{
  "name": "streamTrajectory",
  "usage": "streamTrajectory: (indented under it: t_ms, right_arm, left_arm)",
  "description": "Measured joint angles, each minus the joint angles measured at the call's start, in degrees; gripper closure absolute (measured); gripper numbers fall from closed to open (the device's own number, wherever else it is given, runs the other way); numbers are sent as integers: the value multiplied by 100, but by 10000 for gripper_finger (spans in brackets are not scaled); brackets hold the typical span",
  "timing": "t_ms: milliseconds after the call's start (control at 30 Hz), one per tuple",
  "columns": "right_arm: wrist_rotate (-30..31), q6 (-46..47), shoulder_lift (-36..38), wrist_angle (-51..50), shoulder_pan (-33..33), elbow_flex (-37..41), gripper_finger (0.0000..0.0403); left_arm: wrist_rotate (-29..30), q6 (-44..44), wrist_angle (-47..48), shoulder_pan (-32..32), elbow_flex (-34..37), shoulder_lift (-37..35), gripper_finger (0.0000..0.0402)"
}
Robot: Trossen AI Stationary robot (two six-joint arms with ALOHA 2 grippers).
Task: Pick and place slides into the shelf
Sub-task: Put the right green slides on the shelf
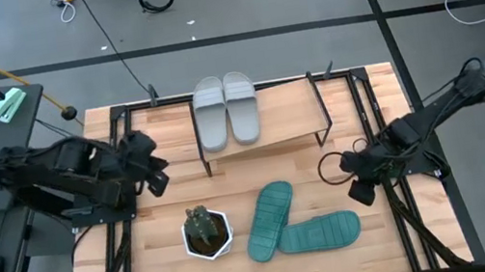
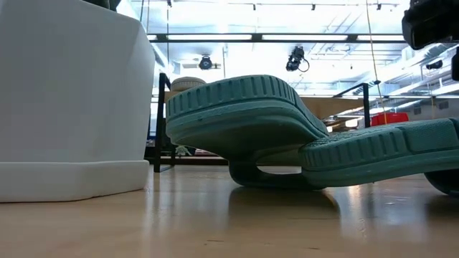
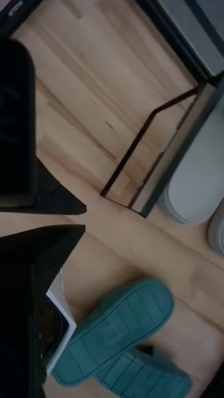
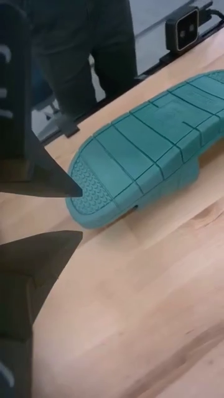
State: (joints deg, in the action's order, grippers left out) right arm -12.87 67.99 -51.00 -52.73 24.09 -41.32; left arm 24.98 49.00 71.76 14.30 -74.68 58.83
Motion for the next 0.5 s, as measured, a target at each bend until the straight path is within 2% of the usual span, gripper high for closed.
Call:
streamTrajectory:
  t_ms: [233,400,500]
  right_arm:
    - [48,183,23,321,497,198,304]
    - [194,673,48,1549,867,930,318]
    - [450,811,48,1889,969,1215,325]
  left_arm:
    - [428,668,-437,173,701,-732,380]
    - [589,561,-1175,171,1114,-1101,388]
    - [500,269,-1642,172,1318,-1245,388]
